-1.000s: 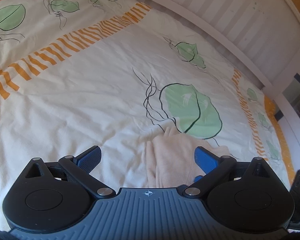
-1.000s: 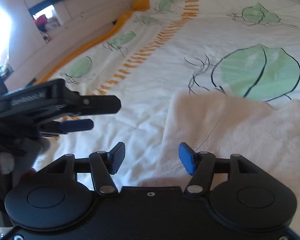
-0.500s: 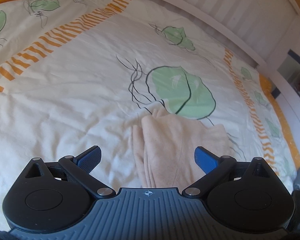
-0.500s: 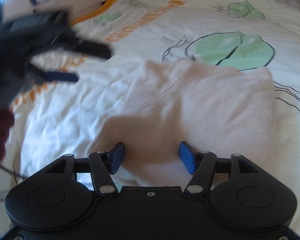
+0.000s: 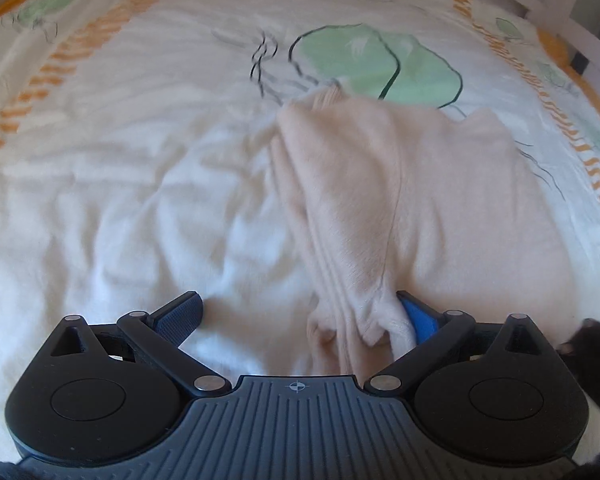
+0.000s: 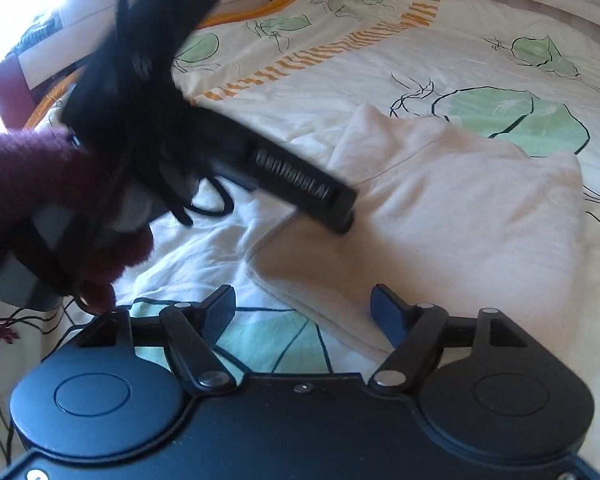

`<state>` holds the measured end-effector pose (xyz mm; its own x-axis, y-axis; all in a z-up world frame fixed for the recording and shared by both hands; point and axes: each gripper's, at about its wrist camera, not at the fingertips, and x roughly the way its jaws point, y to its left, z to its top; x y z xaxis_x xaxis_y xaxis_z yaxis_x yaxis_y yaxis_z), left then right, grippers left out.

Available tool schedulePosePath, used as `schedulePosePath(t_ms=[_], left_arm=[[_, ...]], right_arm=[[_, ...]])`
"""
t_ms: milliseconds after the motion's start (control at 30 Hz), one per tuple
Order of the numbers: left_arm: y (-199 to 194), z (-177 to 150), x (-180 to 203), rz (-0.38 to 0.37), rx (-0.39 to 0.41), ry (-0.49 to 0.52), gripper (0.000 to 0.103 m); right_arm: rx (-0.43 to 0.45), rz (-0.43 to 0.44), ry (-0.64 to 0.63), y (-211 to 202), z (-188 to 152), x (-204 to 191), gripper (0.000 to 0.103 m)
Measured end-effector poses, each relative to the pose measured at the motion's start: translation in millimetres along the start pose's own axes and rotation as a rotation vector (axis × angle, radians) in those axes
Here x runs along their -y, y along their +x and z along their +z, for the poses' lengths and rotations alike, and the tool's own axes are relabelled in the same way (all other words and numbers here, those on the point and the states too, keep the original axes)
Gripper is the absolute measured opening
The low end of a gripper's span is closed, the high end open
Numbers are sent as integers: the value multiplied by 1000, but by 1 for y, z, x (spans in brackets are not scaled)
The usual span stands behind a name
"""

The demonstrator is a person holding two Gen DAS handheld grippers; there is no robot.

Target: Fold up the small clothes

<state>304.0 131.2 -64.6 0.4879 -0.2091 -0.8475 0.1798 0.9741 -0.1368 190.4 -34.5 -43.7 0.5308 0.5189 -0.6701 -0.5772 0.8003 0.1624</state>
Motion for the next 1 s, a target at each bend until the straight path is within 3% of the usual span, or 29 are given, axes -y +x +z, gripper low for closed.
schedulePosePath(t_ms=[300, 367, 667, 833, 1000], left_arm=[[-25, -20, 2, -43, 73, -58, 102], [-41, -31, 6, -51, 112, -80, 102], [-130, -75, 63, 58, 316, -31, 101], [-161, -84, 90, 86, 364, -43, 101], [-169, -98, 98, 131, 355, -70, 101]], right_arm=[[51, -24, 77, -59, -24, 21, 102], [69, -49, 107, -70, -30, 24, 103], [157, -207, 237, -122, -45, 35, 103], [188, -299, 258, -147, -44, 36, 103], [209, -277, 279, -155, -47, 38, 103]])
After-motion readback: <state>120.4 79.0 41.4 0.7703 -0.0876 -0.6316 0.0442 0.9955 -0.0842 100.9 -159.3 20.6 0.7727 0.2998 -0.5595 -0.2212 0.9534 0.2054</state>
